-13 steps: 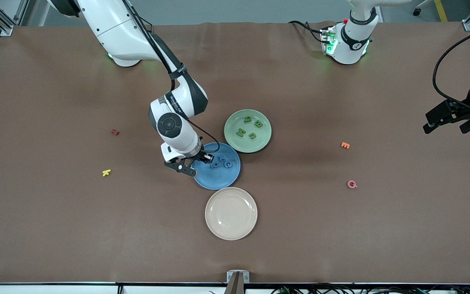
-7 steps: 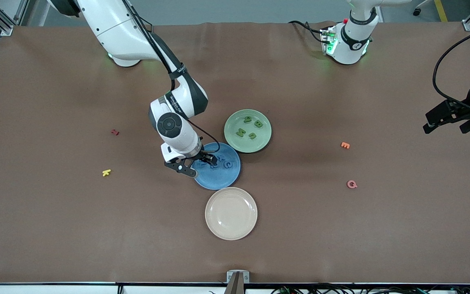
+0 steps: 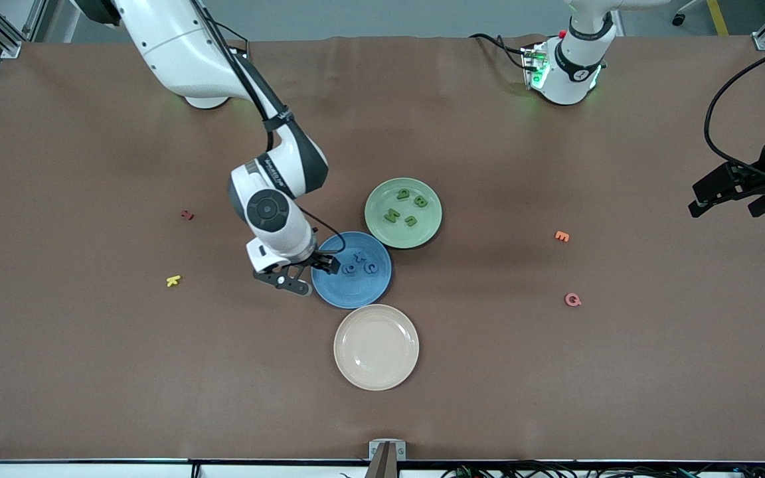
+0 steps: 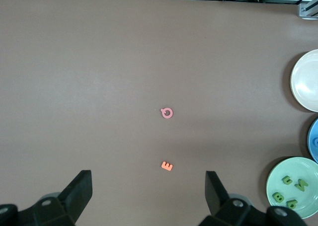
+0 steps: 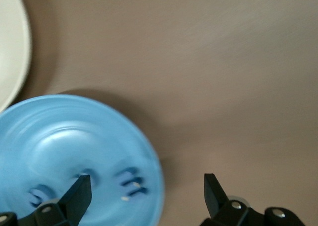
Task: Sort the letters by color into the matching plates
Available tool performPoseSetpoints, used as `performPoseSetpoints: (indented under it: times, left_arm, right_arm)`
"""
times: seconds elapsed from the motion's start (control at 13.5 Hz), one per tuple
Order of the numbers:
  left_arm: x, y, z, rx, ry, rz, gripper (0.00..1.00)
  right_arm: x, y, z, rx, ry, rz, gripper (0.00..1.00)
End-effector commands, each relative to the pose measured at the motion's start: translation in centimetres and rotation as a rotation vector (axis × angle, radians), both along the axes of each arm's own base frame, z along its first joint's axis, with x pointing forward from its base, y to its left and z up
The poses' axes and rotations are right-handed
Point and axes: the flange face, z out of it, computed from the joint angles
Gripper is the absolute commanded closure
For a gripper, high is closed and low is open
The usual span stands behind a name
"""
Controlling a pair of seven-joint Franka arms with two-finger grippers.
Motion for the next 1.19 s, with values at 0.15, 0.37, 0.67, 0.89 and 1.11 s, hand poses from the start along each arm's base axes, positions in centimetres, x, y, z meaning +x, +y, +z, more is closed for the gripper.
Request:
performPoseSetpoints:
  times: [0.15,0.37,0.67,0.89,1.11]
  left_arm:
    - [-0.4,-0.1,0.8,0.019,0.002,-0.006,0.00]
    - [-0.4,-0.2,0.9,0.019,-0.001,-0.008,0.00]
    - [-0.4,0.1,0.8,0.019,0.002,-0.005,0.00]
    - [-0.4,0.0,0.8,0.019,0.002,-0.006,0.00]
    - [-0.4,0.0,0.8,0.019,0.002,-0.006,0.00]
  right_arm:
    - [0.9,-9.0,9.2,-0.024,0.101,0.153,0.00]
    - [1.3,-17.5,14.4,-0.031,0.164,0.224,0.00]
    - [1.2,-24.3,20.3,-0.020,0.200,0.192,0.00]
    - [1.5,-27.5,25.1,0.000,0.210,0.137,0.00]
    - [2.6,-28.2,28.6,0.005,0.130,0.116,0.00]
